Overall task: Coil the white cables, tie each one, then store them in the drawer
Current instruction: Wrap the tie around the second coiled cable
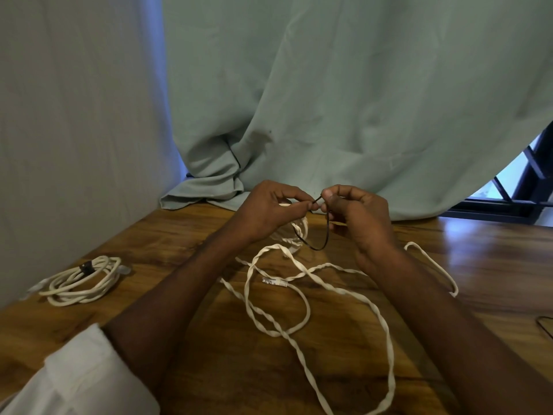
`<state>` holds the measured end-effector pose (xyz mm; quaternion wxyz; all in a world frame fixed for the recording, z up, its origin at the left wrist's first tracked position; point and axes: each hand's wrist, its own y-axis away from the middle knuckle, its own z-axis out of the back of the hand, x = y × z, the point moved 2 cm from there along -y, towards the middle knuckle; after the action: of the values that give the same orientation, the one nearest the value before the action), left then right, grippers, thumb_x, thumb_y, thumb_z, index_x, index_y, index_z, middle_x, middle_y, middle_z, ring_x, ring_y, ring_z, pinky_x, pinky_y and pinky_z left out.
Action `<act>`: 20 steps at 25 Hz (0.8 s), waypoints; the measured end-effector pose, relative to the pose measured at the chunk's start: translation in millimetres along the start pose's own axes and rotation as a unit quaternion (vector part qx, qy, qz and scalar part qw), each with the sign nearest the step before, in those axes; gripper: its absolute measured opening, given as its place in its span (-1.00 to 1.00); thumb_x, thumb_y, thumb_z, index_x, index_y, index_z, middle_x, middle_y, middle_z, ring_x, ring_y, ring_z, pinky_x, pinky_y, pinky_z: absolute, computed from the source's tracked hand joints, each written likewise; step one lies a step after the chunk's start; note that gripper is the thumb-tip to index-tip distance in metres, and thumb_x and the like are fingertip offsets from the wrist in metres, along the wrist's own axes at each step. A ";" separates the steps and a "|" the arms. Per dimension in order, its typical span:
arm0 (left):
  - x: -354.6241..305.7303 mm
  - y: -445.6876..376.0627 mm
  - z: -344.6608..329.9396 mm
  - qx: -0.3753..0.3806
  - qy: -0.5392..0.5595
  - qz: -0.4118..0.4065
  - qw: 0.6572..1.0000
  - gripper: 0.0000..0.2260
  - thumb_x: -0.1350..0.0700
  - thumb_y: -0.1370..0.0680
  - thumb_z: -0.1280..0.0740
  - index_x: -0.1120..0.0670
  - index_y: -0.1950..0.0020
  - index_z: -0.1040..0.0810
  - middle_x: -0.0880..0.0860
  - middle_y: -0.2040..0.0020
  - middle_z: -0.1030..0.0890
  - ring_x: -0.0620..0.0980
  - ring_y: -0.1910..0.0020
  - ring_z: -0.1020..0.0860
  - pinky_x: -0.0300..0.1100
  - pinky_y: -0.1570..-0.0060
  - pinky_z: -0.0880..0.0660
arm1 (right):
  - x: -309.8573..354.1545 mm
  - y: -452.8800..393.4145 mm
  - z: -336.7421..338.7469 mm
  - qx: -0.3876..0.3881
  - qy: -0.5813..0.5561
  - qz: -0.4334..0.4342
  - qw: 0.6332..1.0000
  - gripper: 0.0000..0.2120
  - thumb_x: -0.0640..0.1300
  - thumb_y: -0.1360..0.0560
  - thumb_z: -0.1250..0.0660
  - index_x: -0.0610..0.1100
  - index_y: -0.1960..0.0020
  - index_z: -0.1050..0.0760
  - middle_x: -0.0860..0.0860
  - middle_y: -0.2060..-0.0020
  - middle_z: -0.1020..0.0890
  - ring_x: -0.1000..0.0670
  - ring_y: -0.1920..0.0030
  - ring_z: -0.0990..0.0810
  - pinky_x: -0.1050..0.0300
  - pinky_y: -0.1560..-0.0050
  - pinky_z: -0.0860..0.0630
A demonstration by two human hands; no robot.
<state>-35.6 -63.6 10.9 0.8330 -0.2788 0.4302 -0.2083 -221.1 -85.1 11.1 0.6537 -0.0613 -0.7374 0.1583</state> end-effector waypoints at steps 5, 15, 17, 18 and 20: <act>-2.8 -0.1 -5.3 0.005 0.074 0.046 0.996 -0.85 0.02 -0.62 -0.46 -0.01 -0.16 -0.74 0.32 0.14 -0.67 0.13 0.34 -0.47 -0.09 0.25 -0.43 | -1.8 1.9 -5.6 0.013 0.072 0.053 0.996 -0.86 -0.19 -0.63 -0.38 -0.20 0.01 -0.69 -0.06 0.29 -0.65 0.06 0.28 -0.59 0.08 0.21 -0.58; 5.9 2.5 -12.1 0.035 0.291 0.176 0.940 -0.86 0.02 -0.60 -0.46 0.01 -0.11 -0.73 0.07 0.12 -0.65 0.02 0.18 -0.58 -0.04 0.07 -0.47 | 4.7 -1.3 -4.2 -0.003 -0.080 0.011 0.997 -0.92 -0.13 -0.61 -0.41 -0.03 0.03 -0.67 0.11 0.16 -0.71 0.07 0.03 -0.62 0.08 0.06 -0.50; 9.0 2.9 -8.6 0.033 0.287 0.180 0.940 -0.90 0.03 -0.59 -0.47 -0.02 -0.07 -0.74 0.04 0.10 -0.68 0.04 0.14 -0.59 -0.02 0.02 -0.47 | 10.5 -9.5 2.9 0.012 -0.159 0.008 0.987 -0.89 -0.10 -0.66 -0.33 -0.01 0.03 -0.60 0.09 0.11 -0.74 0.04 -0.05 -0.68 0.06 -0.02 -0.50; 12.1 3.0 -7.1 0.035 0.283 0.182 0.941 -0.92 0.04 -0.60 -0.46 -0.02 -0.05 -0.74 0.02 0.10 -0.68 0.03 0.14 -0.60 -0.03 0.03 -0.47 | 13.8 -13.6 7.0 0.027 -0.206 0.005 0.978 -0.88 -0.09 -0.67 -0.28 0.00 0.03 -0.55 0.08 0.12 -0.75 0.05 -0.05 -0.71 0.05 -0.08 -0.51; 15.7 4.2 -5.7 0.044 0.268 0.185 0.945 -0.93 0.07 -0.61 -0.44 0.00 -0.04 -0.73 -0.02 0.15 -0.68 -0.04 0.19 -0.60 -0.13 0.13 -0.47 | 19.9 -19.4 14.9 0.055 -0.303 0.006 0.951 -0.87 -0.09 -0.67 -0.25 -0.02 0.06 -0.49 0.08 0.22 -0.71 0.05 0.02 -0.74 0.03 -0.13 -0.56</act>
<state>-31.4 -71.3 -3.9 0.7223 -0.0914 0.6718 -0.1365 -236.3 -99.8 34.6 0.4011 0.0209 -0.8905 0.2137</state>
